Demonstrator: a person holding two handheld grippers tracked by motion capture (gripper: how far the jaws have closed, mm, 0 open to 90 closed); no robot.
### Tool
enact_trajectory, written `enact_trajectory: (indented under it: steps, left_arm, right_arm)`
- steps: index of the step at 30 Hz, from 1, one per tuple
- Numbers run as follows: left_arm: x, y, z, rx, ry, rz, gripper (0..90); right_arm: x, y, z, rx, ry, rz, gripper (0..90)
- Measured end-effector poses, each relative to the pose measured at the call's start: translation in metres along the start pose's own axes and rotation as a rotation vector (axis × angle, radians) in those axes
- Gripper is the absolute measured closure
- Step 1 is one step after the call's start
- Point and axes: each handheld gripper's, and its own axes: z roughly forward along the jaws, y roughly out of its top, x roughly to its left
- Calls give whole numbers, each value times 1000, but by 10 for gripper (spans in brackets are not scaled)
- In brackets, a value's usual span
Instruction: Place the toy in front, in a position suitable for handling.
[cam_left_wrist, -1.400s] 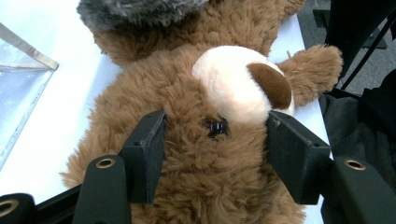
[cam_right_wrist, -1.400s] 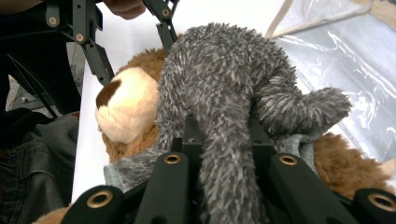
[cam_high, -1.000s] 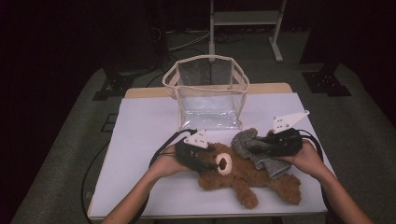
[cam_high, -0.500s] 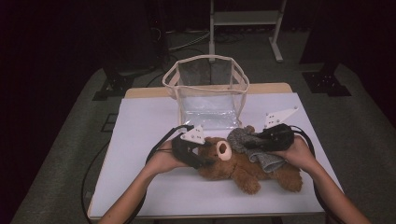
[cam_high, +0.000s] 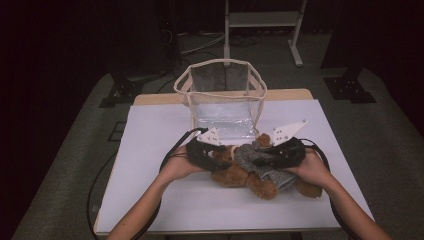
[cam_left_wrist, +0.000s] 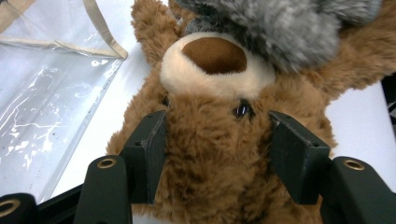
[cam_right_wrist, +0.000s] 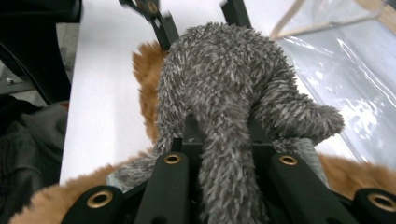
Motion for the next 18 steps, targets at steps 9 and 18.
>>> enact_trajectory:
  steps: [9,18]
  left_arm:
    - [1,-4,3,-5,-2,-14,402]
    - [-5,-9,3,-3,-36,-3,407]
  right_arm:
    - [13,9,-1,8,1,-51,749]
    - [14,3,4,38,14,-51,749]
